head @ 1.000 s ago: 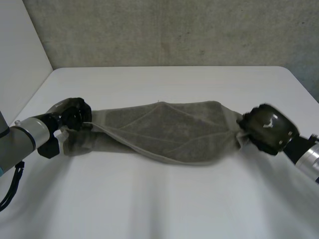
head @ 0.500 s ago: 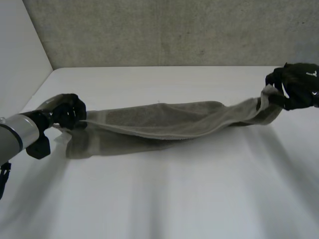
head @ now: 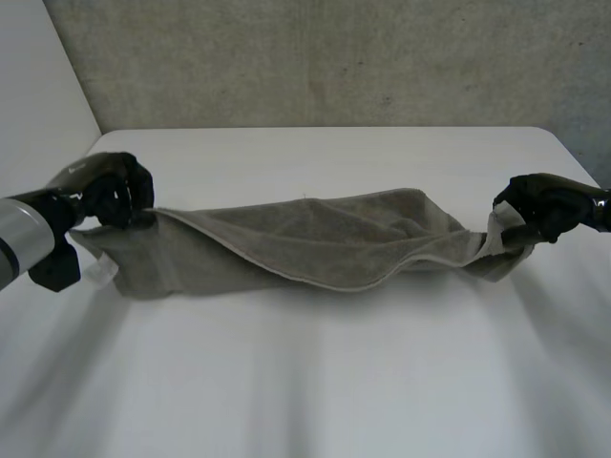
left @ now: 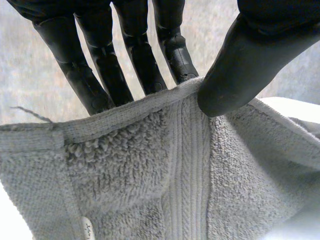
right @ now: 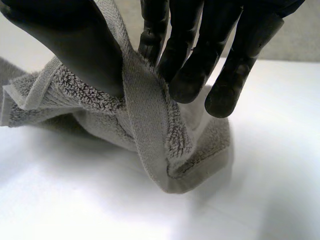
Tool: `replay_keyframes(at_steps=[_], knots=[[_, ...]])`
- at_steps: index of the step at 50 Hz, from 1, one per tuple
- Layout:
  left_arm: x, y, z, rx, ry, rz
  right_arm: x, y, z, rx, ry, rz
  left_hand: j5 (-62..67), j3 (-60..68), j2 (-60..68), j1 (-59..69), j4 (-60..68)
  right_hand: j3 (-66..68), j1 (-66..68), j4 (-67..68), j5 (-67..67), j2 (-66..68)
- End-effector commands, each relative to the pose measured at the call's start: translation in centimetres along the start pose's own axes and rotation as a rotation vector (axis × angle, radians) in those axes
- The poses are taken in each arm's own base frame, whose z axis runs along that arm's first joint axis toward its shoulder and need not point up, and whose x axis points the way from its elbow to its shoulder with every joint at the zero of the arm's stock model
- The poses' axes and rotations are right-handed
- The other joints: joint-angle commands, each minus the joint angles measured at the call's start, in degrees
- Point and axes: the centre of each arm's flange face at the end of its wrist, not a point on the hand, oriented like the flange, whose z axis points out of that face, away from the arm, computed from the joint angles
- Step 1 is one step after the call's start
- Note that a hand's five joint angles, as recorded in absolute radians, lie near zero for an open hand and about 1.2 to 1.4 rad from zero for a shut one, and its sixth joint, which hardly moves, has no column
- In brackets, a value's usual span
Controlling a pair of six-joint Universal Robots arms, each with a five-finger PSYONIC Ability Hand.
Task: Fold the towel.
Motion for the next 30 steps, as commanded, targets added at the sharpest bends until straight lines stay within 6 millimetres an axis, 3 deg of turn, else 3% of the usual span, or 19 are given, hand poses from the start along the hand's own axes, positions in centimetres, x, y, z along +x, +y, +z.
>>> replay_keyframes(at_steps=[1, 11, 15, 20, 22, 23, 25, 26, 28, 29, 30], knots=[[-1.7, 3.1, 2.5, -0.117, -0.023, -0.018, 2.5, 0.0, 1.2, 0.019, 0.012, 0.070, 1.6, 1.2, 2.6, 2.6, 2.5, 3.3, 5.5, 3.8, 4.2, 3.7], [-3.3, 4.8, 3.9, -0.172, -0.107, 0.030, 3.6, 0.0, 2.0, 0.075, 0.035, 0.021, 1.6, 1.2, 2.6, 2.6, 2.5, 3.3, 5.5, 3.8, 4.2, 3.7], [-3.4, 4.8, 4.2, -0.172, -0.104, 0.041, 3.6, 0.2, 2.2, 0.075, 0.031, 0.005, 1.6, 1.2, 2.6, 2.6, 2.5, 3.3, 5.5, 3.8, 4.2, 3.7], [-3.3, 3.5, 5.3, -0.125, -0.093, 0.075, 3.7, -0.4, 2.9, 0.134, 0.025, -0.085, 1.6, 1.2, 2.6, 2.6, 2.5, 3.3, 5.5, 3.8, 4.2, 3.7], [-2.1, 1.3, 6.6, -0.045, -0.057, 0.112, 2.3, -1.5, 4.3, 0.224, -0.005, -0.204, 1.6, 1.2, 2.6, 2.6, 2.5, 3.3, 5.5, 3.8, 4.2, 3.7], [-2.0, 1.3, 6.6, -0.044, -0.057, 0.112, 2.3, -1.5, 4.3, 0.225, -0.005, -0.205, 1.6, 1.2, 2.6, 2.6, 2.5, 3.3, 5.5, 3.8, 4.2, 3.7], [-0.2, -2.5, 7.9, 0.089, -0.040, 0.144, 0.2, -3.9, 5.5, 0.376, -0.034, -0.365, 1.6, 1.2, 2.6, 2.6, 2.5, 3.3, 5.5, 3.8, 4.2, 3.7], [-0.2, -2.5, 7.9, 0.090, -0.040, 0.144, 0.2, -4.0, 5.5, 0.376, -0.034, -0.366, 1.6, 1.2, 2.6, 2.6, 2.5, 3.3, 5.5, 3.8, 4.2, 3.7], [1.2, -8.1, 8.2, 0.290, -0.070, 0.139, -1.6, -8.0, 5.1, 0.601, -0.048, -0.497, 1.6, 1.2, 2.6, 2.6, 2.5, 3.3, 5.5, 3.8, 4.2, 3.7], [1.2, -8.1, 8.2, 0.291, -0.070, 0.139, -1.6, -8.0, 5.1, 0.602, -0.048, -0.497, 1.6, 1.2, 2.6, 2.6, 2.5, 3.3, 5.5, 3.8, 4.2, 3.7], [2.0, -11.1, 7.9, 0.404, -0.071, 0.134, -2.5, -10.5, 4.0, 0.739, -0.050, -0.544, 1.6, 1.2, 2.6, 2.6, 2.5, 3.3, 5.5, 3.8, 4.2, 3.7]])
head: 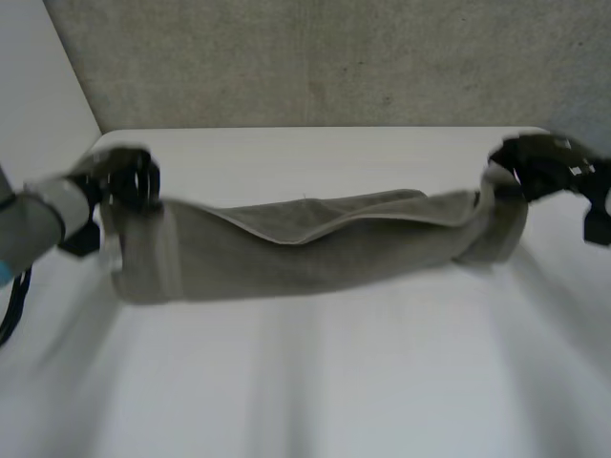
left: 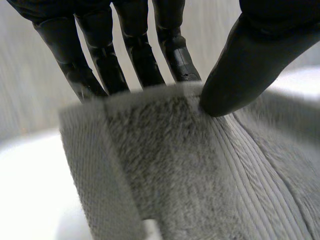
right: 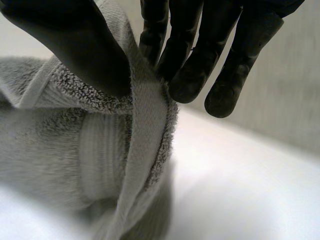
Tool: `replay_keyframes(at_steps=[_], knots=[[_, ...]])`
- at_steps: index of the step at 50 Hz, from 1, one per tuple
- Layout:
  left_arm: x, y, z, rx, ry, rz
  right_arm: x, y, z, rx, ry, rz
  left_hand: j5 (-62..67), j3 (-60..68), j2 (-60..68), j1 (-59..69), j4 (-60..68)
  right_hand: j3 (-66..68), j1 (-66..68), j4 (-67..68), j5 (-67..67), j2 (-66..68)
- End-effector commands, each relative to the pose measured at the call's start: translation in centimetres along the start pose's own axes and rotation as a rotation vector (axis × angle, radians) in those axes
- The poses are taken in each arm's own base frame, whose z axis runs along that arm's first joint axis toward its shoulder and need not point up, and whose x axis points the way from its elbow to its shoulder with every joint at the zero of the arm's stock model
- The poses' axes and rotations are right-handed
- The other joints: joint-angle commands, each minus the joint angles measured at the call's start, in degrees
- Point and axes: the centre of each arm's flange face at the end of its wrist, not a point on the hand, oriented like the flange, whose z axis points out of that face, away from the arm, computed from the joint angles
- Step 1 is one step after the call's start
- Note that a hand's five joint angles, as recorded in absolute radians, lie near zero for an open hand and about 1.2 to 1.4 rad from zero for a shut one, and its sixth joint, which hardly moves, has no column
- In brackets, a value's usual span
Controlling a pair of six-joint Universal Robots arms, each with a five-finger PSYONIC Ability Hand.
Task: Fold the towel.
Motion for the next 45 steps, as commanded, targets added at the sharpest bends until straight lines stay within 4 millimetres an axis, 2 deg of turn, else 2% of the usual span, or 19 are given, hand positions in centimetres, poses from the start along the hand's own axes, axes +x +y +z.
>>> replay_keyframes(at_steps=[1, 3, 4, 5, 6, 10, 15, 17, 18, 21, 22, 23, 25, 26, 28, 29, 32, 38, 45], knots=[[2.2, -10.9, 0.7, 0.385, -0.033, -0.002, -1.9, -8.6, 1.7, 0.450, -0.019, -0.272, 1.5, 1.0, 2.3, 2.3, 2.2, 3.2, 5.5, 3.8, 4.2, 3.7], [3.5, -16.6, -0.6, 0.621, -0.003, -0.002, -1.9, -13.9, 0.3, 0.733, 0.010, -0.295, 1.5, 1.0, 2.3, 2.3, 2.2, 3.2, 5.5, 3.8, 4.2, 3.7], [3.5, -16.7, -0.6, 0.622, -0.003, -0.002, -1.7, -15.7, -0.5, 0.853, 0.011, -0.277, 1.5, 1.0, 2.3, 2.3, 2.2, 3.2, 5.5, 3.8, 4.2, 3.7], [4.2, -18.6, -1.5, 0.709, 0.023, -0.004, -1.7, -15.7, -0.6, 0.854, 0.011, -0.276, 1.5, 1.0, 2.3, 2.3, 2.2, 3.2, 5.5, 3.8, 4.2, 3.7], [4.8, -20.0, -2.2, 0.769, 0.045, -0.007, -1.8, -17.3, -1.3, 0.946, -0.014, -0.246, 1.5, 1.0, 2.3, 2.3, 2.2, 3.2, 5.5, 3.8, 4.2, 3.7], [5.3, -20.9, -2.8, 0.811, 0.063, -0.015, -1.8, -17.8, -1.7, 0.945, -0.076, -0.134, 1.5, 1.0, 2.3, 2.3, 2.2, 3.2, 5.5, 3.8, 4.2, 3.7], [4.9, -19.2, -1.9, 0.760, 0.047, -0.023, -2.3, -16.6, -1.0, 0.809, -0.087, -0.129, 1.5, 1.0, 2.3, 2.3, 2.2, 3.2, 5.5, 3.8, 4.2, 3.7], [3.6, -16.9, -0.9, 0.682, 0.021, -0.026, -2.2, -15.0, -0.1, 0.716, -0.095, -0.163, 1.5, 1.0, 2.3, 2.3, 2.2, 3.2, 5.5, 3.8, 4.2, 3.7], [3.6, -16.9, -0.9, 0.681, 0.021, -0.026, -2.2, -15.0, -0.1, 0.716, -0.095, -0.163, 1.5, 1.0, 2.3, 2.3, 2.2, 3.2, 5.5, 3.8, 4.2, 3.7], [2.2, -13.4, 0.1, 0.572, -0.011, -0.043, -2.0, -13.3, 1.0, 0.622, -0.134, -0.171, 1.5, 1.0, 2.3, 2.3, 2.2, 3.2, 5.5, 3.8, 4.2, 3.7], [1.5, -11.3, 0.6, 0.505, -0.012, -0.051, -2.0, -12.0, 1.6, 0.563, -0.165, -0.157, 1.5, 1.0, 2.3, 2.3, 2.2, 3.2, 5.5, 3.8, 4.2, 3.7], [1.5, -11.2, 0.6, 0.504, -0.012, -0.051, -2.0, -11.9, 1.6, 0.563, -0.165, -0.157, 1.5, 1.0, 2.3, 2.3, 2.2, 3.2, 5.5, 3.8, 4.2, 3.7], [0.4, -7.1, 0.9, 0.386, 0.014, -0.063, -2.2, -8.8, 2.6, 0.459, -0.216, -0.154, 1.5, 1.0, 2.3, 2.3, 2.2, 3.2, 5.5, 3.8, 4.2, 3.7], [0.4, -7.1, 0.9, 0.385, 0.015, -0.063, -2.2, -8.8, 2.6, 0.459, -0.217, -0.154, 1.5, 1.0, 2.3, 2.3, 2.2, 3.2, 5.5, 3.8, 4.2, 3.7], [-0.3, -3.9, 0.3, 0.309, 0.034, -0.076, -2.0, -5.7, 3.0, 0.378, -0.222, -0.181, 1.5, 1.0, 2.3, 2.3, 2.2, 3.2, 5.5, 3.8, 4.2, 3.7], [-0.4, -3.9, 0.3, 0.309, 0.034, -0.076, -2.0, -5.7, 3.0, 0.378, -0.222, -0.182, 1.5, 1.0, 2.3, 2.3, 2.2, 3.2, 5.5, 3.8, 4.2, 3.7], [-0.8, -0.2, -0.6, 0.226, 0.031, -0.100, -1.6, -1.7, 2.7, 0.265, -0.197, -0.194, 1.5, 1.0, 2.3, 2.3, 2.2, 3.2, 5.5, 3.8, 4.2, 3.7], [-1.2, 0.9, -2.2, 0.185, 0.002, -0.084, -1.9, 0.0, 0.4, 0.145, -0.166, -0.167, 1.5, 1.0, 2.3, 2.3, 2.2, 3.2, 5.5, 3.8, 4.2, 3.7], [-1.3, -1.2, -4.9, 0.225, -0.025, -0.058, -2.9, -1.6, -2.7, 0.080, -0.133, -0.096, 1.5, 1.0, 2.3, 2.3, 2.2, 3.2, 5.5, 3.8, 4.2, 3.7]])
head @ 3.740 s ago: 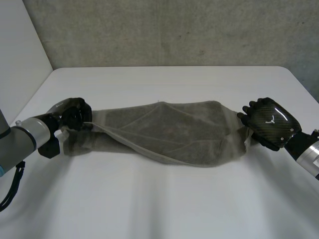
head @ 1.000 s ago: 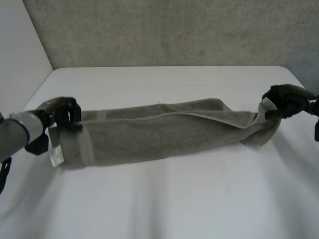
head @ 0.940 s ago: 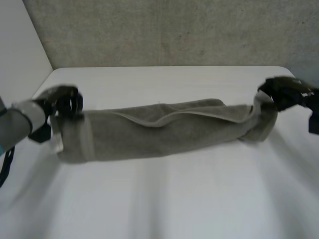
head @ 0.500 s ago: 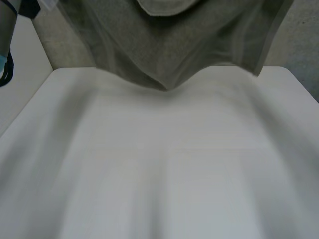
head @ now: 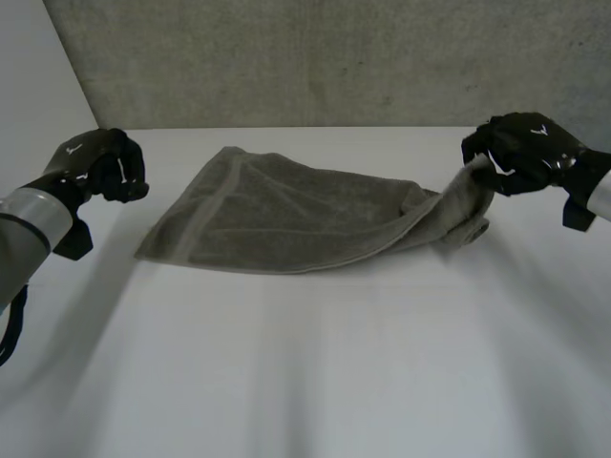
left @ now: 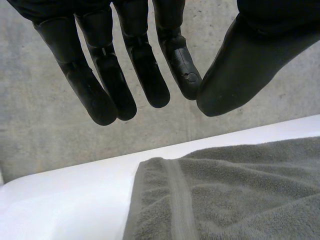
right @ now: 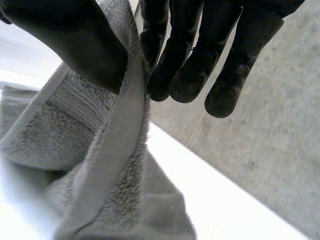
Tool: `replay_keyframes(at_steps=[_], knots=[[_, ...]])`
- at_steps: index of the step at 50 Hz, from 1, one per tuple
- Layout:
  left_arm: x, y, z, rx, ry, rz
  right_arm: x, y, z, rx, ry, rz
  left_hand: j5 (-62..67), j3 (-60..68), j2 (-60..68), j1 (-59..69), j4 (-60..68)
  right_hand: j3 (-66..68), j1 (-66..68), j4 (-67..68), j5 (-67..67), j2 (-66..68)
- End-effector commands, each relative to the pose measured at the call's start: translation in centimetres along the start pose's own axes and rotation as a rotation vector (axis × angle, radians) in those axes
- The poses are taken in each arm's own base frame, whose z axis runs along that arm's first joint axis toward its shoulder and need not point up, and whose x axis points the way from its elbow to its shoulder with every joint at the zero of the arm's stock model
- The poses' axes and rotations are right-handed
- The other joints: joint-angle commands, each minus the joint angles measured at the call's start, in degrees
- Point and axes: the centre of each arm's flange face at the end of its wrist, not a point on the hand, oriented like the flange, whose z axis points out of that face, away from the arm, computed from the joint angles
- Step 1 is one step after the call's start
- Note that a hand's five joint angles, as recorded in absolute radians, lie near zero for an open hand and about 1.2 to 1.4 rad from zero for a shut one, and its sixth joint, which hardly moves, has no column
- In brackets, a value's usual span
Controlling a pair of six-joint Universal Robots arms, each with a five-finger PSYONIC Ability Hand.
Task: Fold the towel.
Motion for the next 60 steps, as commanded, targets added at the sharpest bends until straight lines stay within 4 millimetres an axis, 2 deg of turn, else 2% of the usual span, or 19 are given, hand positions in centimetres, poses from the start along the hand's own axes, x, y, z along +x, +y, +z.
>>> replay_keyframes(at_steps=[1, 5, 8, 9, 10, 11, 12, 13, 14, 15, 16, 18, 19, 21, 26, 36, 40, 47, 60], knots=[[0.3, -2.5, -2.4, 0.041, -0.013, 0.031, -1.2, -2.0, -2.9, -0.073, 0.040, 0.086, 1.3, 0.7, 2.0, 2.0, 2.2, 3.0, 4.2, 3.8, 3.1, 3.5], [1.0, -2.4, -3.2, 0.038, 0.020, 0.038, -1.6, -2.3, -3.5, -0.089, 0.044, 0.109, 1.3, 0.7, 2.0, 2.0, 2.2, 3.0, 4.2, 3.8, 3.1, 3.5], [1.3, -1.6, -3.5, 0.033, 0.040, 0.037, -2.0, -1.7, -4.0, -0.105, 0.048, 0.133, 1.3, 0.7, 2.0, 2.0, 2.2, 3.0, 4.2, 3.8, 3.1, 3.5], [1.3, -1.2, -3.3, 0.037, 0.046, 0.043, -2.2, -1.3, -4.1, -0.114, 0.049, 0.146, -3.2, -3.7, -2.5, -2.5, -2.3, 3.0, 4.2, 3.8, 3.1, 3.5], [1.2, -0.6, -3.0, 0.044, 0.047, 0.049, -2.3, -1.0, -4.2, -0.119, 0.047, 0.150, -31.9, -32.4, -31.2, -31.2, -30.9, 3.0, 4.2, 3.8, 3.1, 3.5], [1.2, -0.6, -3.0, 0.044, 0.047, 0.049, -2.3, -1.0, -4.2, -0.119, 0.047, 0.150, -32.2, -32.7, -31.4, -31.5, -31.2, 3.0, 4.2, 3.8, 3.1, 3.5], [1.1, 0.6, -2.6, 0.027, 0.050, 0.056, -2.4, -0.7, -4.3, -0.124, 0.047, 0.152, -46.5, -47.0, -45.8, -45.8, -45.6, 3.0, 4.2, 3.8, 3.1, 3.5], [1.2, 2.0, -2.0, 0.004, 0.059, 0.079, -2.4, -0.3, -4.3, -0.129, 0.052, 0.156, -46.3, -46.9, -45.6, -45.6, -45.4, 3.0, 4.2, 3.8, 3.1, 3.5], [1.2, 2.0, -2.0, 0.004, 0.059, 0.079, -2.4, -0.3, -4.3, -0.129, 0.052, 0.156, -46.3, -46.9, -45.6, -45.6, -45.4, 3.0, 4.2, 3.8, 3.1, 3.5], [1.4, 3.3, -1.5, -0.020, 0.072, 0.114, -2.5, 0.1, -4.4, -0.136, 0.062, 0.162, -46.2, -46.7, -45.4, -45.4, -45.2, 3.0, 4.2, 3.8, 3.1, 3.5], [1.4, 3.3, -1.5, -0.020, 0.072, 0.115, -2.5, 0.2, -4.4, -0.136, 0.062, 0.162, -46.1, -46.7, -45.4, -45.4, -45.2, 3.0, 4.2, 3.8, 3.1, 3.5], [1.8, 5.3, -0.8, -0.067, 0.098, 0.220, -2.6, 1.2, -4.3, -0.152, 0.092, 0.164, -45.8, -46.4, -45.1, -45.1, -44.9, 3.0, 4.2, 3.8, 3.1, 3.5], [1.8, 5.3, -0.8, -0.067, 0.099, 0.221, -2.6, 1.2, -4.3, -0.153, 0.093, 0.164, -45.8, -46.4, -45.1, -45.1, -44.9, 3.0, 4.2, 3.8, 3.1, 3.5], [2.0, 6.9, -0.1, -0.097, 0.120, 0.362, -2.3, 1.9, -4.3, -0.163, 0.140, 0.148, -45.8, -46.4, -45.1, -45.1, -44.9, 3.0, 4.2, 3.8, 3.1, 3.5], [1.5, 8.2, 1.4, -0.125, 0.128, 0.508, -1.8, 2.6, -4.2, -0.154, 0.188, 0.118, -46.7, -47.2, -45.9, -45.9, -45.7, 3.0, 4.2, 3.8, 3.1, 3.5], [0.2, 8.8, 5.0, -0.203, 0.096, 0.496, -1.8, 3.4, -4.1, -0.154, 0.193, 0.111, -46.2, -46.7, -45.4, -45.4, -45.2, 3.0, 4.2, 3.8, 3.1, 3.5], [0.1, 9.8, 6.5, -0.278, 0.115, 0.471, -1.9, 4.1, -4.1, -0.164, 0.192, 0.124, -45.8, -46.4, -45.1, -45.1, -44.9, 3.0, 4.2, 3.8, 3.1, 3.5], [-0.3, 10.4, 7.5, -0.359, 0.106, 0.449, -1.7, 4.5, -4.1, -0.168, 0.195, 0.126, -45.8, -46.4, -45.1, -45.1, -44.9, 3.0, 4.2, 3.8, 3.1, 3.5], [-0.6, 9.7, 8.4, -0.326, 0.088, 0.468, -1.6, 4.9, -4.0, -0.168, 0.195, 0.126, -46.0, -46.5, -45.2, -45.3, -45.0, 3.0, 4.2, 3.8, 3.1, 3.5]])
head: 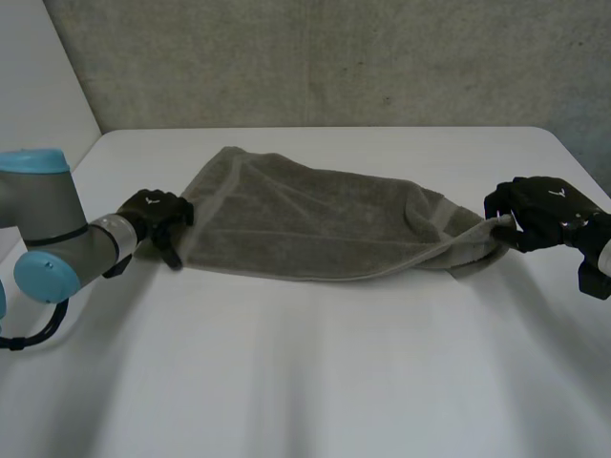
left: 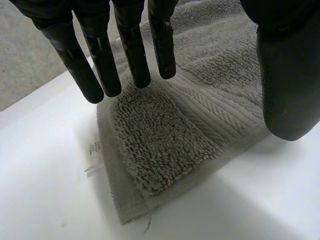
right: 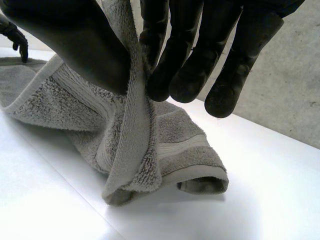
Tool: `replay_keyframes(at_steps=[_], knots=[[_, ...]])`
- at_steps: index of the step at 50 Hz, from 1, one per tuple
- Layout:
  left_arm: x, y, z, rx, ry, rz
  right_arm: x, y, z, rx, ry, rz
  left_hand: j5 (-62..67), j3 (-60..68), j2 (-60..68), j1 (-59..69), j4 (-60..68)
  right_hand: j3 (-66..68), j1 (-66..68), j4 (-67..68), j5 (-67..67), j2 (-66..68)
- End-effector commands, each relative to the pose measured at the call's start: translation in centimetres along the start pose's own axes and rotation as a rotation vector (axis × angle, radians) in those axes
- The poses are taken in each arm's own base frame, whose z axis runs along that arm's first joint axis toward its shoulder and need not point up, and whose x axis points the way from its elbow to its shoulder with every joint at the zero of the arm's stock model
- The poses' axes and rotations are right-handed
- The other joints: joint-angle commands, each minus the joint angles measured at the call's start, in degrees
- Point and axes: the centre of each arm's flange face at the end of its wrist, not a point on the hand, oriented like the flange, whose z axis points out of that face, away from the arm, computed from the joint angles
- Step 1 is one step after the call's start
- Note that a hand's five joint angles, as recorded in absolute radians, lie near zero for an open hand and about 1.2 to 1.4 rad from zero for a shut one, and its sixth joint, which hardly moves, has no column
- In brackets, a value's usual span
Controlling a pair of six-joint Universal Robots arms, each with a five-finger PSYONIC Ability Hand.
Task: Fold the towel.
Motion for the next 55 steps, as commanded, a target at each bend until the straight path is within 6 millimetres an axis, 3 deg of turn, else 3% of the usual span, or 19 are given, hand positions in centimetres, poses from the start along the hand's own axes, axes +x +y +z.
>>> replay_keyframes(at_steps=[1, 17, 28, 55], knots=[[-0.5, -0.4, 0.5, 0.019, -0.027, 0.015, 0.1, 0.1, 0.1, 0.001, 0.000, 0.000, -0.2, -0.8, -1.0, -1.2, -1.5, 3.0, 4.2, 3.8, 3.1, 3.5], [-1.0, -0.5, 0.8, 0.004, -0.053, 0.065, 0.2, 0.5, 0.2, -0.005, 0.002, 0.004, -1.8, -2.4, -2.7, -2.9, -3.2, 3.0, 4.2, 3.8, 3.1, 3.5], [-1.2, -0.6, 0.5, -0.020, -0.054, 0.202, 0.3, 0.6, 0.3, -0.006, 0.002, 0.005, -6.2, -6.8, -7.1, -7.2, -7.6, 3.0, 4.2, 3.8, 3.1, 3.5], [-1.4, 0.5, 1.8, -0.029, -0.081, 0.210, 0.2, 1.2, 0.4, -0.021, -0.004, -0.020, -5.4, -6.0, -6.2, -6.4, -6.7, 3.0, 4.2, 3.8, 3.1, 3.5]])
